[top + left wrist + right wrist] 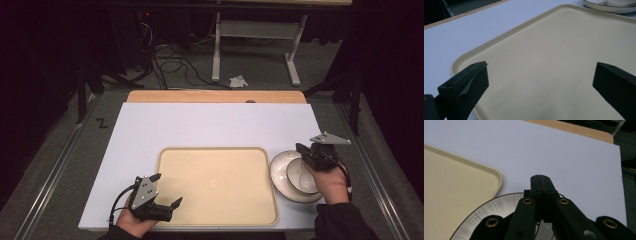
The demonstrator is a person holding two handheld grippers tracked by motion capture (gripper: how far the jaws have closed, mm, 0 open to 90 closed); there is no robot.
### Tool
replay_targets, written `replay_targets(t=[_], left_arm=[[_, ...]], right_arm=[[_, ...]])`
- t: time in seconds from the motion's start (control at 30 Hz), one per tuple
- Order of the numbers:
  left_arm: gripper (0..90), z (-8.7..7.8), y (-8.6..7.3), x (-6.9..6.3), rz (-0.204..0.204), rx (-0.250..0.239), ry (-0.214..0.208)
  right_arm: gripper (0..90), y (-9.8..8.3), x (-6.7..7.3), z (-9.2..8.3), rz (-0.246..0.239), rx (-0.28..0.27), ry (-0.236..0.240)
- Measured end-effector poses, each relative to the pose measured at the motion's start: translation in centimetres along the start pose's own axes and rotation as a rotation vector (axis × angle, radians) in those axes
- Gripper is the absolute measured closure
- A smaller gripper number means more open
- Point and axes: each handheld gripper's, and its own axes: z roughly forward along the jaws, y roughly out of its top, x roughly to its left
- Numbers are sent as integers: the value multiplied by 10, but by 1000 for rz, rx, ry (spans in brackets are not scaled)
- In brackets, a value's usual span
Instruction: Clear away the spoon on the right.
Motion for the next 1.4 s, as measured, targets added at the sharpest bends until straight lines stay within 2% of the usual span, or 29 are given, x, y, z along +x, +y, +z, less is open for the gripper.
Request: replay_targets(t=[0.2,0.6,1.17,1.3,1.4], left_arm=[[10,0,0,0,3,4,-2],[11,2,0,-1,2,12,-1],[13,2,-1,-1,-1,16,3],[14,3,-1,-1,-1,19,2],[14,3,-1,-1,0,20,1]], right_arm=[[900,-11,-12,-8,33,0,-24],[900,-39,-38,-34,87,-29,-70],[900,-76,-38,-72,131,-116,-64],[900,-84,-33,-76,140,-121,-47],[900,-88,-28,-78,125,-117,-32]])
